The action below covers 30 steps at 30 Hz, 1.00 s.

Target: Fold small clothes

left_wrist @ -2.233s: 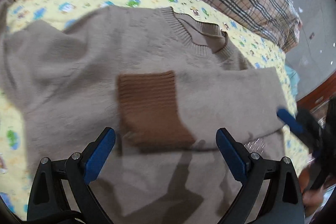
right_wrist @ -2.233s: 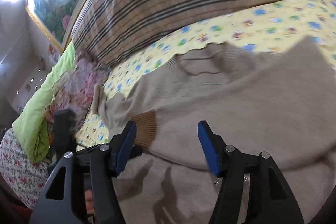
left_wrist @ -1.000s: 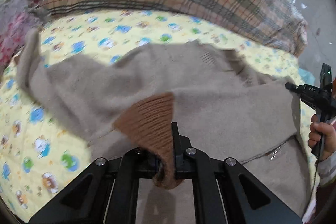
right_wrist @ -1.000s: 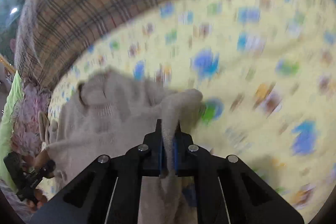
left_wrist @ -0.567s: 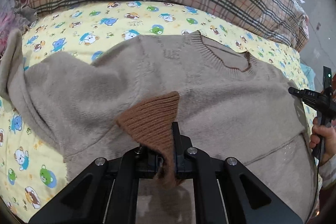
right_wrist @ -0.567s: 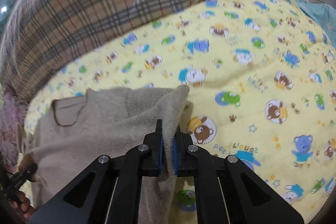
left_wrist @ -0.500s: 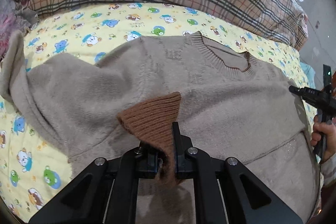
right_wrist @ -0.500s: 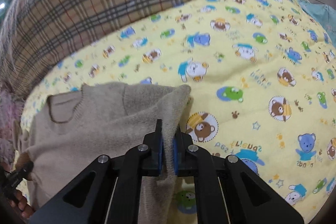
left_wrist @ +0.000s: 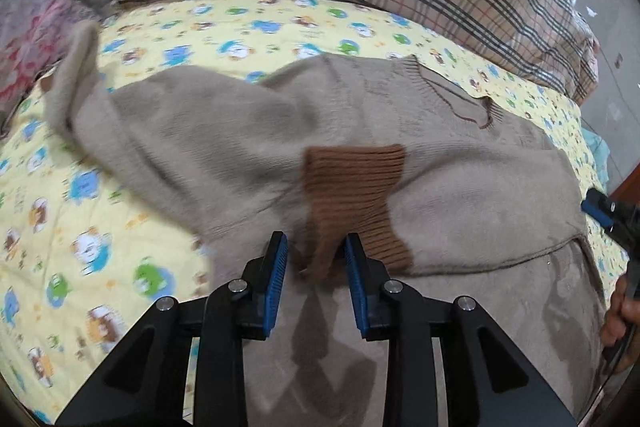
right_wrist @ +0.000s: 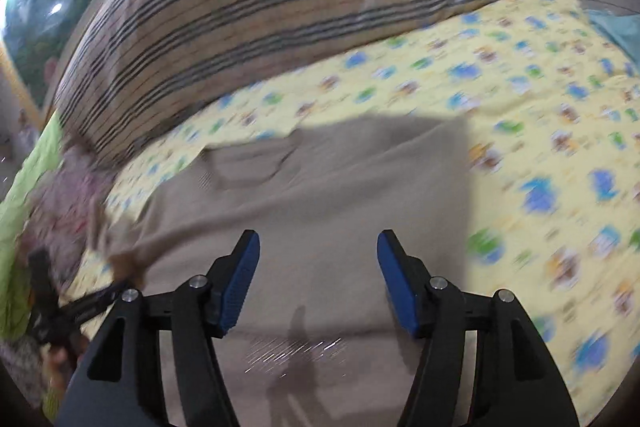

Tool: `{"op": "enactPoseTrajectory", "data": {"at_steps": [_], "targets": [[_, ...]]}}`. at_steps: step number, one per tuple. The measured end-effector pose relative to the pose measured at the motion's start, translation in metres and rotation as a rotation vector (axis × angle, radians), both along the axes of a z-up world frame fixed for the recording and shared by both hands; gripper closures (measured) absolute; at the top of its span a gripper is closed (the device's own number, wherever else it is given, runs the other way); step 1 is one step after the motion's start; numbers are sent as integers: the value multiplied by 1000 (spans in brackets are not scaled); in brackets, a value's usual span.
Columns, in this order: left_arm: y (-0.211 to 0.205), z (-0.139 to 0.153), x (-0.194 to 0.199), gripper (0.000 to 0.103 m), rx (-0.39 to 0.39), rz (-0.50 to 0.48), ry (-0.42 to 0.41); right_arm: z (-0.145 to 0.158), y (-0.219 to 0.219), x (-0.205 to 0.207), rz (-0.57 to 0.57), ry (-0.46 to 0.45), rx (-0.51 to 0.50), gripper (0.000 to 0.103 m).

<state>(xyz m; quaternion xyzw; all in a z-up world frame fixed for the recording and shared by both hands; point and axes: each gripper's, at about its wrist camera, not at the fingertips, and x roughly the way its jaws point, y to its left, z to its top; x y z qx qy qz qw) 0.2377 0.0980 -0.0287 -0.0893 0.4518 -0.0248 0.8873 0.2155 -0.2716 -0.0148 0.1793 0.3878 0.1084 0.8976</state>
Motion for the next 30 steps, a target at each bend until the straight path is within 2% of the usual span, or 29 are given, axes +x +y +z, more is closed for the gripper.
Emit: {"op": "enactPoseTrajectory", "data": {"at_steps": [7,8,10,11,12,18,22,25,26,28,30], "targets": [[50,6,-15,73,8,130,-18,-17,35,-14,72,44,39,41],[58,7,-14,71,4,153,-18,-18,38,-18,81,48,42,41],[77,11,-7,57,4,212,-12,-20,44,-25,94,55,48,41],[86,13,-1,45,6,240,-12,-21,47,-28,100,57,53,41],[93,15,4,41,14,263,-14,-21,50,-30,107,57,58,41],[125,22,64,37,93,331,29,-24,64,-41,143,63,69,41],[146,4,101,34,188,385,109,-21,68,-43,159,62,80,41],[163,-4,115,32,187,399,127,-18,68,-45,165,55,79,41],[166,-7,117,32,193,394,124,-17,67,-46,164,52,81,41],[164,-8,117,44,204,370,100,-14,63,-48,149,44,79,41],[159,-7,115,74,203,333,64,-10,58,-50,129,31,83,41]]}}
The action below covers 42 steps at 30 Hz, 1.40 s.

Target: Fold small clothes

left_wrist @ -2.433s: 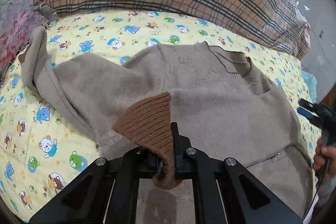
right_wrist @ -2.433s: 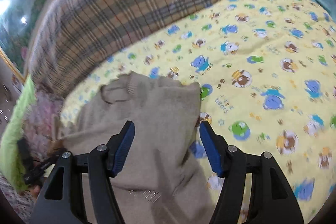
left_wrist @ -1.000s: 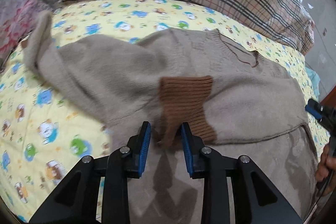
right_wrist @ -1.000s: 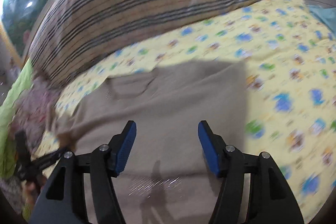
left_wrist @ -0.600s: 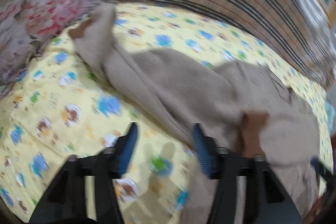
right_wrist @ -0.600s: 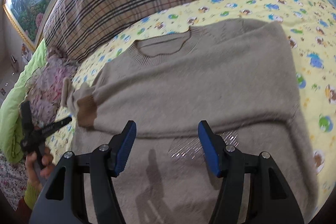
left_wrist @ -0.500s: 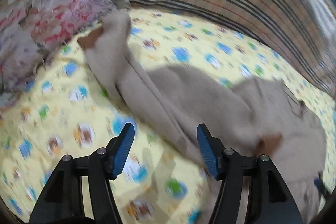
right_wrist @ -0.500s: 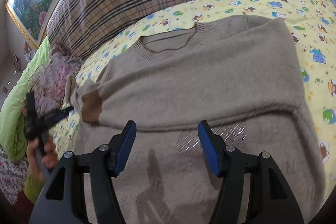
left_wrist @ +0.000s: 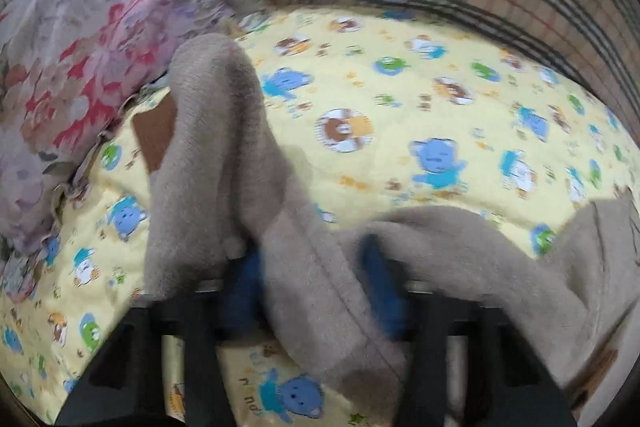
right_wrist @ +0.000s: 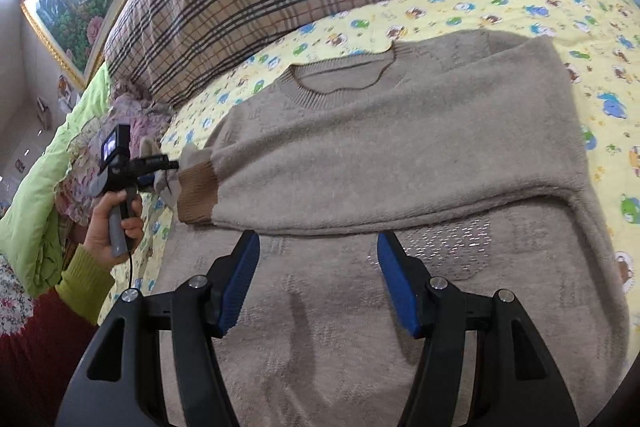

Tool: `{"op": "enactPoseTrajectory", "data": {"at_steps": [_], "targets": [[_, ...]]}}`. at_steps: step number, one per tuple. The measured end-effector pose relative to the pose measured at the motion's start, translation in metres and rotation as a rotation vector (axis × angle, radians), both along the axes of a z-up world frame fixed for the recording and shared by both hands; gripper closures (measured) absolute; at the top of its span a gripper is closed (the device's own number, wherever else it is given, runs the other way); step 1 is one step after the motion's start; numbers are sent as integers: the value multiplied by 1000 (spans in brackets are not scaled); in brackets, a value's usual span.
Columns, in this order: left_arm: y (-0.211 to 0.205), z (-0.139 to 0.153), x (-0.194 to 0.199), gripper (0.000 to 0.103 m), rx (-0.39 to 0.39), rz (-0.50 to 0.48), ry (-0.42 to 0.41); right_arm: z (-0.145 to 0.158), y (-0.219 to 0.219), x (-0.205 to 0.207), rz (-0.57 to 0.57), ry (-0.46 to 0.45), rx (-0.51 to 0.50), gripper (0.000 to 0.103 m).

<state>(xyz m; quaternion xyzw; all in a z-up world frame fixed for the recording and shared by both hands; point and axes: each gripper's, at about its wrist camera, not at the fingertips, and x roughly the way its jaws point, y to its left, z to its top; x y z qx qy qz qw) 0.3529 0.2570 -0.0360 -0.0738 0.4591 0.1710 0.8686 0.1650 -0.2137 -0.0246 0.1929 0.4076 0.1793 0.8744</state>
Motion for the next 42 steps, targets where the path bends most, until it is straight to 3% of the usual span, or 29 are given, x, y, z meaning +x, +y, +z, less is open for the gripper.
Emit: {"op": "enactPoseTrajectory", "data": {"at_steps": [2,3,9,12,16,20,26,30,33,34,36,42], "targets": [[-5,5,-5,91,-7,-23,-32,4,-5,-2,-16,-12,2,41],[-6,10,-10,93,-23,-35,-58,5,-6,-3,-21,-16,2,41],[-4,36,-39,97,-150,-63,-192,10,-9,-9,-27,-25,0,41],[-26,57,-58,97,-186,-121,-253,10,-10,-13,-27,-27,3,41],[-90,89,-78,97,-199,-282,-333,9,-14,-18,-40,-26,27,41],[-183,105,-95,97,-170,-491,-369,10,-25,-21,-65,-26,47,41],[-300,74,-100,95,-65,-717,-281,12,-55,-25,-123,-17,63,41],[-335,33,-96,88,12,-764,-171,9,-74,-21,-152,15,52,41],[-332,15,-98,80,16,-771,-117,9,-81,-16,-158,21,47,41],[-327,14,-103,75,8,-771,-112,11,-81,-15,-155,19,45,41],[-315,16,-115,54,-11,-769,-121,14,-80,-11,-144,7,39,41],[-268,21,-151,34,-8,-714,-154,27,-47,19,-59,-13,14,41]]}}
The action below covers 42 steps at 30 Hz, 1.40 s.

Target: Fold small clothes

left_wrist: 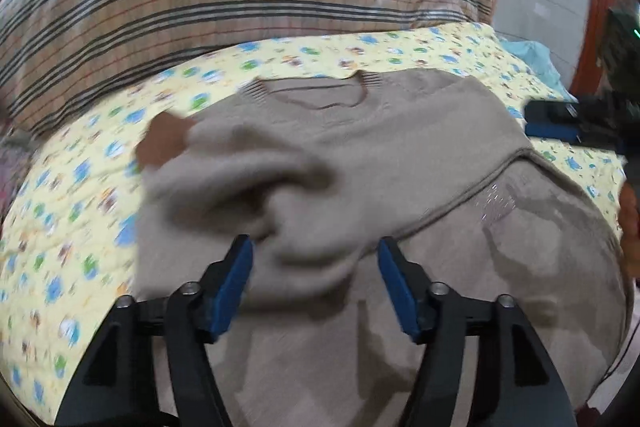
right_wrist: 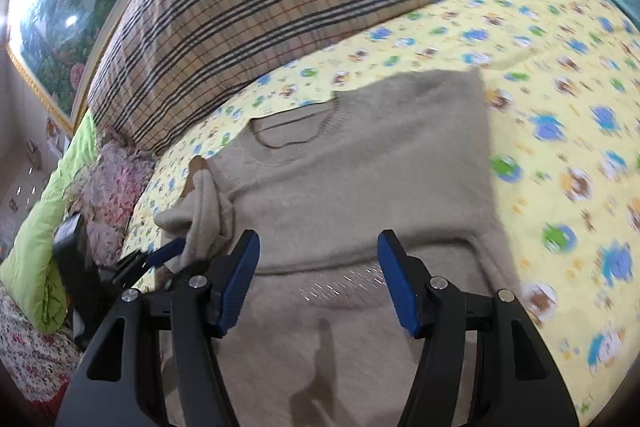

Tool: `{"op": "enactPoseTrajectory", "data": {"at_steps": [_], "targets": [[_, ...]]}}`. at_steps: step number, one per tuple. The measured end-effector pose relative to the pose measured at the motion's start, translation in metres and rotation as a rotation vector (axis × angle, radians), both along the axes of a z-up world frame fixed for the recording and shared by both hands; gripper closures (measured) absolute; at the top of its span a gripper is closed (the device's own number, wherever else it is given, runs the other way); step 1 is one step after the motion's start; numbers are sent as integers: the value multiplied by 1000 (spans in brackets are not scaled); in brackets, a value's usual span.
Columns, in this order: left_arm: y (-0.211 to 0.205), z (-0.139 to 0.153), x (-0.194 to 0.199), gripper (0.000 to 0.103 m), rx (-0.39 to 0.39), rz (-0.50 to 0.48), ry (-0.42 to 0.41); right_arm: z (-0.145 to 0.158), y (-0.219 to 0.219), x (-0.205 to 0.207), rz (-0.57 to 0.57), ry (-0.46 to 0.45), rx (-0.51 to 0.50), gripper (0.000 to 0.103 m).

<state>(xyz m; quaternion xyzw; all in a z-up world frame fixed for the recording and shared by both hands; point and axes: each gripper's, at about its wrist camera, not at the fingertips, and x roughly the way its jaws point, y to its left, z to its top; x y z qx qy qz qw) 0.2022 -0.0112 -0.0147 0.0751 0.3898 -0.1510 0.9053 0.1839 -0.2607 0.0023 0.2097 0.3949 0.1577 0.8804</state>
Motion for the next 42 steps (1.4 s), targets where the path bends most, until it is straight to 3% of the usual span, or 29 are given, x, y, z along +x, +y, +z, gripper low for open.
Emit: {"op": "enactPoseTrajectory", "data": {"at_steps": [6,10,12,15,20,21,22,23,25,28,33,38,42], "targets": [[66,-9,-5,34,-35,155,31,17,62,60,155,-29,-12,37],[83,-17,8,34,-51,186,45,18,114,118,274,-2,-18,35],[80,-23,18,31,-25,185,48,12,146,147,350,26,-61,34],[81,-35,20,31,-16,181,69,-8,178,181,431,87,-37,34],[103,-43,18,31,-89,217,118,-38,210,212,481,174,-17,34],[108,-44,23,31,-99,247,130,-42,216,216,497,183,-5,38],[110,-45,28,31,-99,263,137,-44,219,216,497,182,0,50],[113,-45,34,31,-89,290,139,-44,221,216,490,183,2,90],[113,-44,42,31,-77,320,134,-37,212,210,450,159,49,94],[112,-43,53,30,-60,372,130,-4,173,183,346,24,108,94],[110,-37,56,30,-27,491,86,35,70,124,70,-131,150,94],[127,-35,57,29,-91,628,84,7,-9,72,-152,-120,130,94],[118,-40,55,29,-35,619,86,-37,-31,56,-182,3,151,91]]}}
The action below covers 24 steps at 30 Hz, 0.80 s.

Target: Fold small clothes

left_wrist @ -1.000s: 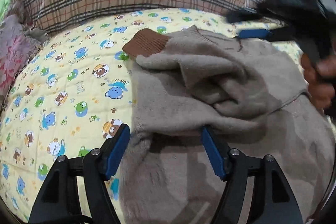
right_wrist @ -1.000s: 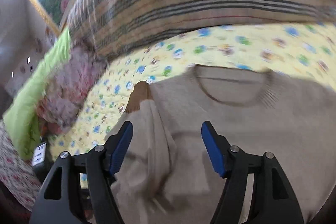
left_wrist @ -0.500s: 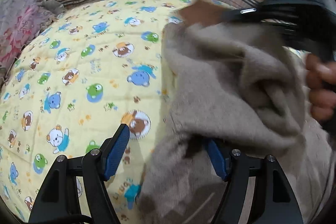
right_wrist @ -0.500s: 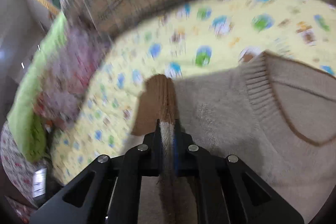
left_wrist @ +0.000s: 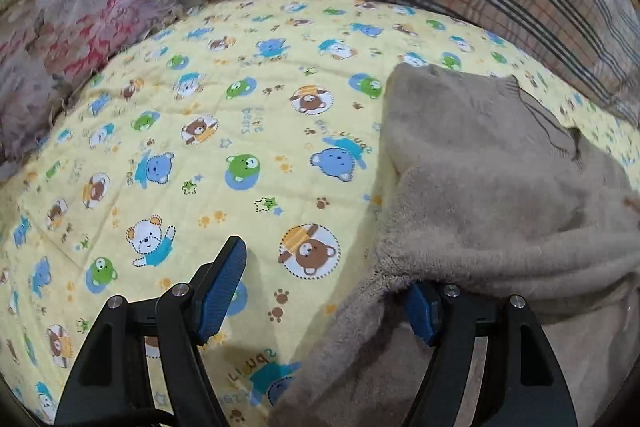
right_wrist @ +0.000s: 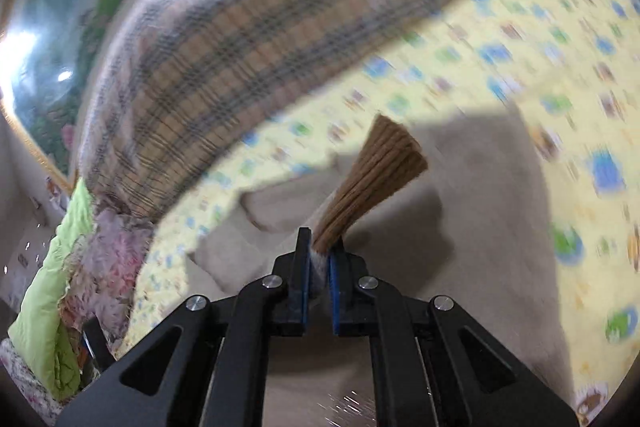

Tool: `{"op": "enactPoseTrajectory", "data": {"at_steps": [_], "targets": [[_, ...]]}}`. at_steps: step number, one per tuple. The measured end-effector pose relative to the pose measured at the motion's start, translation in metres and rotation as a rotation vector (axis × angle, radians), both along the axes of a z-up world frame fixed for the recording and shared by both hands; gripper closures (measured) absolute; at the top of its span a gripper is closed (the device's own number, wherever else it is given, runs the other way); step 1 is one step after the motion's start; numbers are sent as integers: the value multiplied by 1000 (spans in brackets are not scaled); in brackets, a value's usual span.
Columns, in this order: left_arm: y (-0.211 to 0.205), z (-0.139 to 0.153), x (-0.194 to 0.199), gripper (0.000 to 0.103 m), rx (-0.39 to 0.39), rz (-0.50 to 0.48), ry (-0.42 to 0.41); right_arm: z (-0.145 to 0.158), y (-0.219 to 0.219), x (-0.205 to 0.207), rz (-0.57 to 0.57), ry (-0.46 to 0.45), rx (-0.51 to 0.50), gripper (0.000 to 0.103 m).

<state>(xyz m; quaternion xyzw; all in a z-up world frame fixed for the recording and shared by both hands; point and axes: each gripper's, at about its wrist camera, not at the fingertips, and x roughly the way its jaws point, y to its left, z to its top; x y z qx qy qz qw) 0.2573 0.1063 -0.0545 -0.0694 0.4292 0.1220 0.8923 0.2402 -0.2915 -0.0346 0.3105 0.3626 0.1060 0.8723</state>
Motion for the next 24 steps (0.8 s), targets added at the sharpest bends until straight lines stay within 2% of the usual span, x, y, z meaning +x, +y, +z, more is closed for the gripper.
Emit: {"op": "enactPoseTrajectory", "data": {"at_steps": [3,4,6,8,10,11,14,16,17,18,19,21,24], "targets": [[-9,2,-4,31,45,-40,-2,-16,-10,-11,-14,40,57,88],[-9,1,-6,31,52,-48,7,-19,-14,-15,-23,48,62,85],[-9,-1,-6,31,50,-57,26,-21,-23,-19,-56,42,85,69],[-8,-2,0,31,53,-56,40,-22,-27,-19,-62,38,105,69],[-7,0,6,30,82,-52,39,-15,-23,-11,-31,42,69,78],[-7,4,8,30,95,-45,26,-10,-20,-8,-17,35,54,93],[-2,26,3,29,88,-2,-62,30,-13,-4,-11,-77,28,93],[-3,36,-6,26,91,28,-123,66,-20,-18,-25,-232,56,93],[-7,36,-11,22,122,43,-149,82,-24,-29,-29,-314,62,94],[-14,33,-12,20,160,48,-148,86,-24,-34,-38,-335,38,94],[-18,30,-10,21,179,43,-133,85,-23,-37,-43,-324,-4,94],[-22,16,-5,21,178,25,-68,59,-23,-33,-38,-225,-66,94],[-14,12,-2,21,114,2,-17,6,-37,-35,-62,-72,-43,94]]}}
